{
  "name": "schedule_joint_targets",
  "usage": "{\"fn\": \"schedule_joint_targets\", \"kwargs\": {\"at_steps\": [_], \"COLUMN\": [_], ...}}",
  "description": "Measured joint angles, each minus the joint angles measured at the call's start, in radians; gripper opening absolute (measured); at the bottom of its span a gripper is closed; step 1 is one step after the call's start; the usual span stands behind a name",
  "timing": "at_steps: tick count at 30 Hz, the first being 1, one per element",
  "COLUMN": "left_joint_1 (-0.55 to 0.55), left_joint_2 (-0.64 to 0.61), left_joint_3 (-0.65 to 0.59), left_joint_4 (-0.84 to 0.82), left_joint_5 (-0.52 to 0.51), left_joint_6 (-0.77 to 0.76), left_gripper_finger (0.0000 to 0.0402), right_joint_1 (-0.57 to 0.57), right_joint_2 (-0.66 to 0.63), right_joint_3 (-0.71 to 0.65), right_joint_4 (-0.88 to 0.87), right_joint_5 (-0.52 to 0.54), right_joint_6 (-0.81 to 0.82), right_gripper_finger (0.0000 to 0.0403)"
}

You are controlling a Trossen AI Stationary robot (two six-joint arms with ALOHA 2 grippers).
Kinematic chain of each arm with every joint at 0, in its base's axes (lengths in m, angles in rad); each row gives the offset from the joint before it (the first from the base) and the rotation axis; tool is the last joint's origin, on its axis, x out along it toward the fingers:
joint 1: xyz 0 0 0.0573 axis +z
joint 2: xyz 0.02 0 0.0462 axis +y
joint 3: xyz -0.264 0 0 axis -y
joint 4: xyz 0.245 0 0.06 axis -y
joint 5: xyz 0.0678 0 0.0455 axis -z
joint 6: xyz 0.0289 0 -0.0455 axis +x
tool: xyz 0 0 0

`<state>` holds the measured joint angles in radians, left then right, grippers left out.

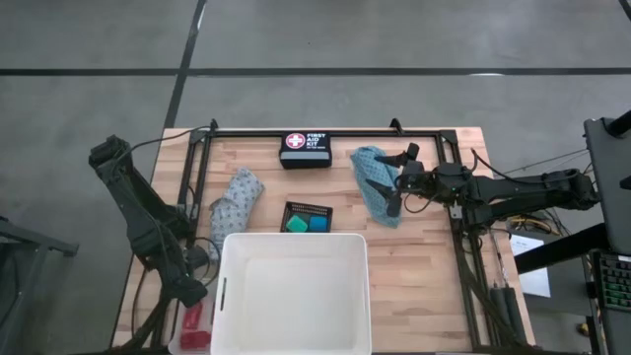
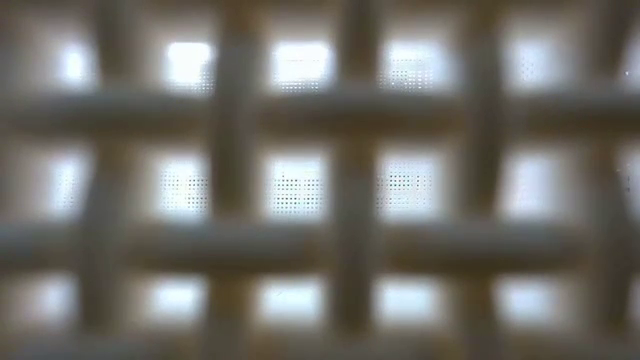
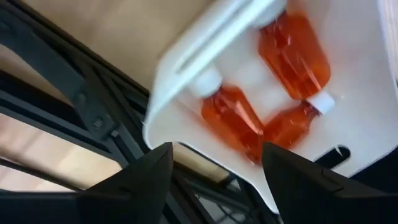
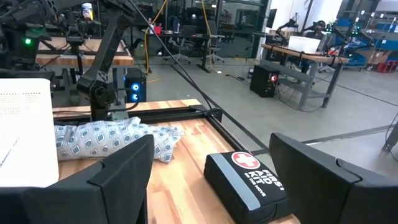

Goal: Pick & Place Medicine items
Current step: Put the gray patient gown into the large white bin

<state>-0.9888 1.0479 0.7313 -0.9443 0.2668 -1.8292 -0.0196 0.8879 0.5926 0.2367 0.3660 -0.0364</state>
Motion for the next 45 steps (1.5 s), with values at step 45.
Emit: {"fn": "schedule_joint_targets", "kwargs": {"at_steps": [45], "left_joint_1": [0.002], "left_joint_2": [-0.377], "left_joint_3": [0.16], "left_joint_4": [-0.35], "left_joint_5": [-1.228], "left_joint_6": [0.434], "left_gripper_finger": [0.0248], "right_joint_1": [0.0], "right_joint_2": [0.0], "right_joint_3": [0.0], "right_joint_4": [0.0], "right_joint_5": [0.0], "right_joint_6": [0.002], "right_gripper_finger": [0.0322]}}
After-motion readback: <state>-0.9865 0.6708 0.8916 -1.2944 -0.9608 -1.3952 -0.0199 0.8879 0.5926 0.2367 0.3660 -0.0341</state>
